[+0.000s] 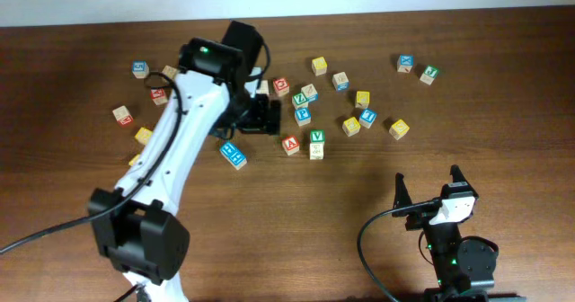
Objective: Spell out RSS
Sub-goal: 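Swing the left gripper toward the green R block at upper left, then lower the left gripper and close it on the green R block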
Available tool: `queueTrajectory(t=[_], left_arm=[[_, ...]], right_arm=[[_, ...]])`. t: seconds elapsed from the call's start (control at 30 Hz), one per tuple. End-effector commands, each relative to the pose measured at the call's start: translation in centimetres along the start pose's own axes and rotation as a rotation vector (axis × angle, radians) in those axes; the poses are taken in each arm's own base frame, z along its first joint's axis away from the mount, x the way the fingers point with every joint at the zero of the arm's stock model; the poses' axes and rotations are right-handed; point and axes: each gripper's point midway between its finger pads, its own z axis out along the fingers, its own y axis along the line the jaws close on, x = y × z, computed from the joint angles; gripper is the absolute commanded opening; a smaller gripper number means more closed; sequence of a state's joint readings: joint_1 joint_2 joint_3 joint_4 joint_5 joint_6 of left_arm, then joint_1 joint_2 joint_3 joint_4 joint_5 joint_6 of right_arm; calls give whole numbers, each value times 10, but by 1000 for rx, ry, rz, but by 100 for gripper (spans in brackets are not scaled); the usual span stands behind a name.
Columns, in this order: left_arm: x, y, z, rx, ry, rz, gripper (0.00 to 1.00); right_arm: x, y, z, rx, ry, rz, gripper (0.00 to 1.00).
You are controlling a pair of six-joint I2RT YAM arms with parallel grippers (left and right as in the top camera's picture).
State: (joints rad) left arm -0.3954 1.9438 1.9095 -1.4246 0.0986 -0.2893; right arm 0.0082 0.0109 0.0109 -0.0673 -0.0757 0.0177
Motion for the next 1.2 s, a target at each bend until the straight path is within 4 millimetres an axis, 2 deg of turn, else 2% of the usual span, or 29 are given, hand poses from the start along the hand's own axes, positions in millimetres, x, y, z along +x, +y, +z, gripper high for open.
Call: queueTrajectory(t=[0.0,0.07,0.13,0.2,0.27,0.33,0.43,0.5,0.6,0.73,0.8,0.87,1.03,1.1,1.17], left_arm=[[0,-14,15,10,26,16,99],[0,-5,13,-27,22,0,99],[1,40,0,-144,10,-196,99],[1,78,-18,-151,-10,-301,99],[10,131,-33,-165,-3,-486,99],[23,172,-39,-176,30,-607,99],[38,211,-46,-185,50,-754,99],[53,237,-50,-191,64,-922,99],[67,260,-55,-193,80,-1009,99],[61,254,-53,-167,68,-995,99],[39,235,-49,-101,25,-894,99],[8,218,-45,-71,-66,-731,99],[-34,167,-40,-52,-180,-558,99],[-42,159,-41,-45,-207,-534,99],[-41,157,-40,-34,-197,-534,99]], right_arm=[[3,1,0,-3,5,-6,98],[3,1,0,-3,5,-6,98],[3,1,0,-3,5,-6,98],[3,1,0,-3,5,-6,98],[3,1,0,-3,5,-6,98],[3,1,0,-3,5,-6,98],[3,1,0,-3,5,-6,98],[3,1,0,-3,5,-6,98],[3,1,0,-3,5,-6,98],[3,1,0,-3,5,-6,98],[3,1,0,-3,5,-6,98],[3,1,0,-3,5,-6,98],[3,1,0,-3,5,-6,98],[3,1,0,-3,5,-6,98],[3,1,0,-3,5,-6,98]])
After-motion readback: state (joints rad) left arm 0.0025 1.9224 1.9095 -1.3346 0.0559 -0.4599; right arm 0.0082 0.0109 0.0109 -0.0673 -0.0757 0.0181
